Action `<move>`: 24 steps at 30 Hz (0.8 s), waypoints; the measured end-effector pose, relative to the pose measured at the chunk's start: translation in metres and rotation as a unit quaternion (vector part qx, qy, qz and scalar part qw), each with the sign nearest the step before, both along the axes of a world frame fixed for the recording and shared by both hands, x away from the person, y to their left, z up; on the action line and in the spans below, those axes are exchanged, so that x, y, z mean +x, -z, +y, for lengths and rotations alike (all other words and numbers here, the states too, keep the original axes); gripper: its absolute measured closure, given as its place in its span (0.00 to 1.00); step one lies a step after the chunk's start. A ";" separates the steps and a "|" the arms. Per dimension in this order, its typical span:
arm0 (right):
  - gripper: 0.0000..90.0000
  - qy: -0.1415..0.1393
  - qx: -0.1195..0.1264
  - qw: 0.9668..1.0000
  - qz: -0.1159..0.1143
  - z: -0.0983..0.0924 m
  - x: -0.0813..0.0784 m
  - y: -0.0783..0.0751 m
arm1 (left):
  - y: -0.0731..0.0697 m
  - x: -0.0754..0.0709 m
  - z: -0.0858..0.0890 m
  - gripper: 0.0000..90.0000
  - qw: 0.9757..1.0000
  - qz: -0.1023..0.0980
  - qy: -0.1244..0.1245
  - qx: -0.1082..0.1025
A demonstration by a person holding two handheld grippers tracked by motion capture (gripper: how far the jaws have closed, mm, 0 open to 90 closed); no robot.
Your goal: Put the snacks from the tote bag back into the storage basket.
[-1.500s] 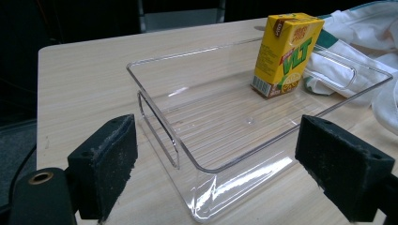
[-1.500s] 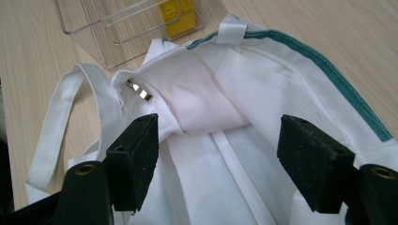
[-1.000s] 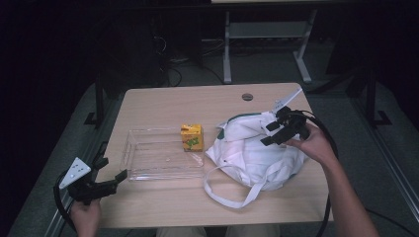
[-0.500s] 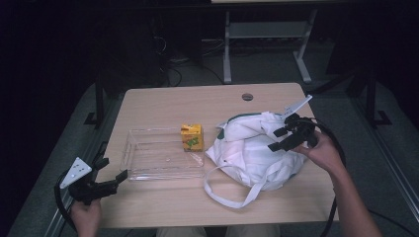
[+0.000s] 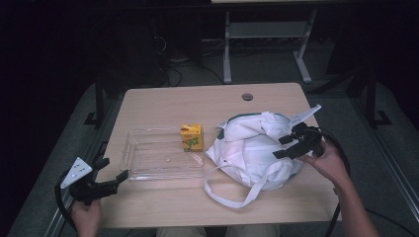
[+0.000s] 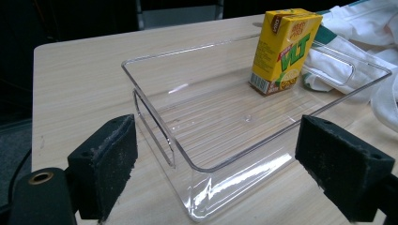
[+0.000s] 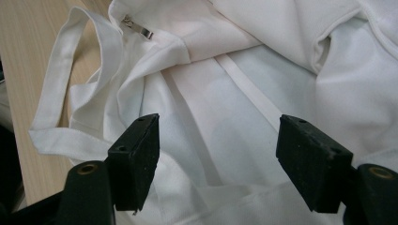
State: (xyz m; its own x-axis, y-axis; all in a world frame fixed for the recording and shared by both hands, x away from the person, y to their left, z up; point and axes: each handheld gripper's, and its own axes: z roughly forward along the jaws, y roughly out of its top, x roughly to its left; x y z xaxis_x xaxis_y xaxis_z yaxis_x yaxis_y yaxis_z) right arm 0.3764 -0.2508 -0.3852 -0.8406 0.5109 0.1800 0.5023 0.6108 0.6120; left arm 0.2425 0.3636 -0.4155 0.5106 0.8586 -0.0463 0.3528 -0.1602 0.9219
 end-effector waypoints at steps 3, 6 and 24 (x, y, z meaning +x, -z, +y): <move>0.33 0.002 0.004 1.000 0.001 -0.002 -0.003 0.002 | 0.000 0.000 0.000 0.14 1.000 0.000 0.000 0.001; 0.33 0.008 0.007 1.000 0.001 -0.007 -0.008 0.006 | 0.000 0.000 0.000 0.14 1.000 0.000 0.000 0.001; 0.34 0.033 0.027 0.999 -0.023 -0.026 -0.039 0.014 | 0.000 0.000 -0.002 0.14 1.000 -0.001 0.000 0.001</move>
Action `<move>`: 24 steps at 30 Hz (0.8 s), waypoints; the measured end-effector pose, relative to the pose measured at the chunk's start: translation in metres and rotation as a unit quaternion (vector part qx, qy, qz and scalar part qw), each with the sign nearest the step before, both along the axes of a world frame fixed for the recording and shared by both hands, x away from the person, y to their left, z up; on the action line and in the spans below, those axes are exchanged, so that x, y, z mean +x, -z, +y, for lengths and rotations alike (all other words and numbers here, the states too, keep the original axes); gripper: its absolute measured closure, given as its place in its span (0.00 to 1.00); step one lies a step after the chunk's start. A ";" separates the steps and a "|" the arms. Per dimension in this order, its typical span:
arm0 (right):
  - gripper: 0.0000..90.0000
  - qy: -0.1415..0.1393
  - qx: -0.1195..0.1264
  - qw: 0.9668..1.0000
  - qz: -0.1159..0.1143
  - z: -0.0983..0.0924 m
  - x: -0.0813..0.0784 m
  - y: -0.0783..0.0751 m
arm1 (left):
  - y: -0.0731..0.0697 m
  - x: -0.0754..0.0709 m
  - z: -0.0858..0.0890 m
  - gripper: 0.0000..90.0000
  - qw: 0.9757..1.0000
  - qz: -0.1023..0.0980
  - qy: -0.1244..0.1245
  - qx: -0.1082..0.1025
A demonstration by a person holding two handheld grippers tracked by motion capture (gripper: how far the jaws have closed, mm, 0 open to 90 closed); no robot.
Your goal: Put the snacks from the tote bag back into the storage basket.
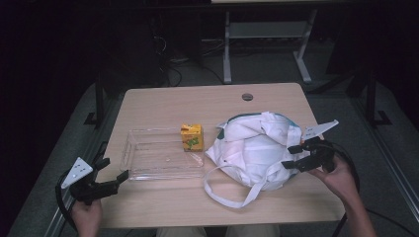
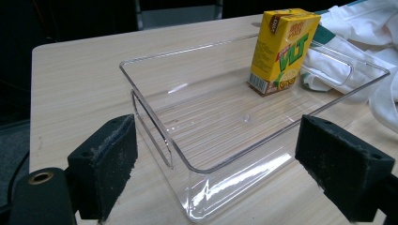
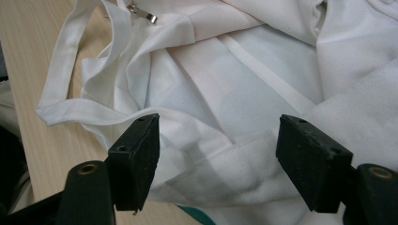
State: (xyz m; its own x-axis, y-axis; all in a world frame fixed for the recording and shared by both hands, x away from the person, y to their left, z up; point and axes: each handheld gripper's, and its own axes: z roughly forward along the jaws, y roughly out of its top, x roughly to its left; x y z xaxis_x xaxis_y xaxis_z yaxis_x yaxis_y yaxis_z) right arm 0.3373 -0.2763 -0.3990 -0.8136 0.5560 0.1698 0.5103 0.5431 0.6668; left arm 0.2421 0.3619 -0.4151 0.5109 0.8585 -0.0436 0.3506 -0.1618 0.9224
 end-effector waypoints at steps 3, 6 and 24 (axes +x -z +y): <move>0.34 0.002 -0.002 1.000 -0.007 -0.004 -0.006 0.000 | 0.000 0.000 0.000 0.14 1.000 0.000 0.001 0.002; 0.34 0.008 0.001 1.000 -0.014 -0.007 -0.015 0.000 | 0.000 0.000 0.000 0.14 1.000 -0.001 0.000 -0.003; 0.34 0.031 0.009 0.999 -0.030 -0.018 -0.038 0.010 | 0.001 0.002 -0.003 0.14 1.000 0.002 0.006 0.002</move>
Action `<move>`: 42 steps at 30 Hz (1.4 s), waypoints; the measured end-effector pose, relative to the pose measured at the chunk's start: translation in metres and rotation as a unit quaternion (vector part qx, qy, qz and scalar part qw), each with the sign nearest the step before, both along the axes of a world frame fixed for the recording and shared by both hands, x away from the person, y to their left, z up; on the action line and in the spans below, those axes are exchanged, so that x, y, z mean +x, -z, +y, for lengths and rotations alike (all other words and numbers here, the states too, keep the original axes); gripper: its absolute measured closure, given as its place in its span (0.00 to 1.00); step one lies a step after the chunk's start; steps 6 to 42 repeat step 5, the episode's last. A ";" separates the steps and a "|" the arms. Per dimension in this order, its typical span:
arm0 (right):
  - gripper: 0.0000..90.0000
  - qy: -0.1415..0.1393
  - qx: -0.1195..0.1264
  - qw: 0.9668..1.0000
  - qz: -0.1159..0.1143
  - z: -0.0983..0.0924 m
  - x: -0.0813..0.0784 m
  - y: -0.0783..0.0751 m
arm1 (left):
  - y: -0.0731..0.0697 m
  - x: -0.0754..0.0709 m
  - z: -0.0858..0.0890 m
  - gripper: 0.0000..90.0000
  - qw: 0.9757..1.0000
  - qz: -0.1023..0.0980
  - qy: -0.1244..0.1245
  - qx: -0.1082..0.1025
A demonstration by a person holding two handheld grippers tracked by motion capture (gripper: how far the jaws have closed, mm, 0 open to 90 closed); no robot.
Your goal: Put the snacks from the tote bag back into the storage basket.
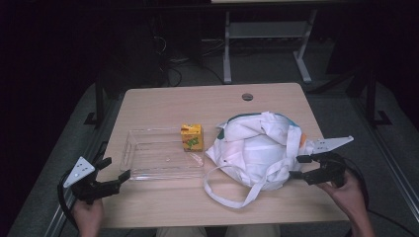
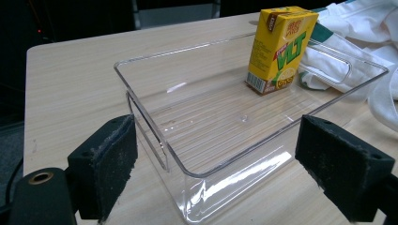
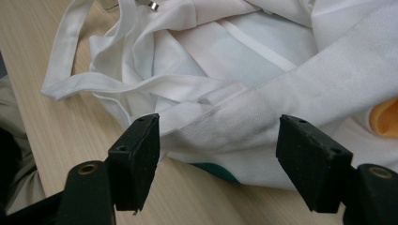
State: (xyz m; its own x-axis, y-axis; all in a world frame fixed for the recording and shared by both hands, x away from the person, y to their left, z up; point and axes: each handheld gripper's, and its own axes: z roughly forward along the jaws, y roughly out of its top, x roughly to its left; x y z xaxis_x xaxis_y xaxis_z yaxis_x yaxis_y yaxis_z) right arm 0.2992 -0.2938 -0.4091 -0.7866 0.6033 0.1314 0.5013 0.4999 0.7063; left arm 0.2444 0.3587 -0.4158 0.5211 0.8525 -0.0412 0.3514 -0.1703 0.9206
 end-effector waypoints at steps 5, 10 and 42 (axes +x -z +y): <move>0.33 0.002 0.000 1.000 -0.002 0.001 -0.002 0.002 | 0.000 0.000 0.001 0.14 1.000 -0.001 -0.001 0.001; 0.33 0.002 0.000 1.000 -0.002 0.001 -0.002 0.002 | 0.000 0.000 0.001 0.14 1.000 -0.001 -0.001 0.001; 0.33 0.002 0.000 1.000 -0.002 0.001 -0.002 0.002 | 0.000 0.000 0.001 0.14 1.000 -0.001 -0.001 0.001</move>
